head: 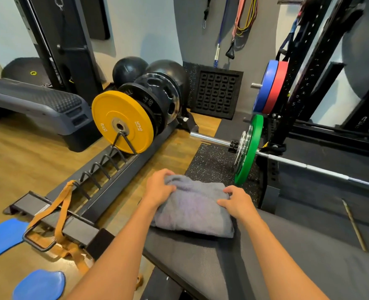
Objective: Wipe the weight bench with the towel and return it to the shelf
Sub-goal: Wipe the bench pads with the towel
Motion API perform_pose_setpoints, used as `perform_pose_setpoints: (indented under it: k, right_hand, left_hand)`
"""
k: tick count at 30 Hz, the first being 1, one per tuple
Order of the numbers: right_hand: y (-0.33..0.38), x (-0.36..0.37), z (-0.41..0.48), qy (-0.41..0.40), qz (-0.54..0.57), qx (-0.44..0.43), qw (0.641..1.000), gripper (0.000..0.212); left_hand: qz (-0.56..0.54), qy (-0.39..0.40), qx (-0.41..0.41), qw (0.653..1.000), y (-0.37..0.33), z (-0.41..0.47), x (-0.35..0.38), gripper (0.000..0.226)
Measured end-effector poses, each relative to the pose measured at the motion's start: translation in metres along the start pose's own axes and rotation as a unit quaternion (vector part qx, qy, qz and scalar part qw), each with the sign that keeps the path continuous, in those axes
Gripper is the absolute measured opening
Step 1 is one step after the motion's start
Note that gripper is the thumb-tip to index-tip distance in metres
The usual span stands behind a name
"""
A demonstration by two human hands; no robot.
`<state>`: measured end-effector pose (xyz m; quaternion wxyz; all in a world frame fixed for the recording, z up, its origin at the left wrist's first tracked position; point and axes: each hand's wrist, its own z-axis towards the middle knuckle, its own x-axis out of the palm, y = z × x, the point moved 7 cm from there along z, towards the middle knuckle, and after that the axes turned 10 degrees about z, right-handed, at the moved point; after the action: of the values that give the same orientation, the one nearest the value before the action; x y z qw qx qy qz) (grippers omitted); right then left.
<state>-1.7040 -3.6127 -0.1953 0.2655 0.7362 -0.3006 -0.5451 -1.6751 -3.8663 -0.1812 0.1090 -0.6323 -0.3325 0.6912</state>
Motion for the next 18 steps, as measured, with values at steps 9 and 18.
perform_pose_setpoints:
  k: [9,18]
  right_hand:
    - [0.033,0.085,0.000,-0.091,-0.218,-0.079,0.968,0.054]
    - [0.056,0.107,0.016,-0.127,-0.227,-0.161,0.952,0.043]
  left_hand:
    - [0.250,0.050,0.125,0.959,0.003,0.015,0.081,0.046]
    - [0.239,-0.026,0.128,0.962,0.019,0.025,0.073,0.040]
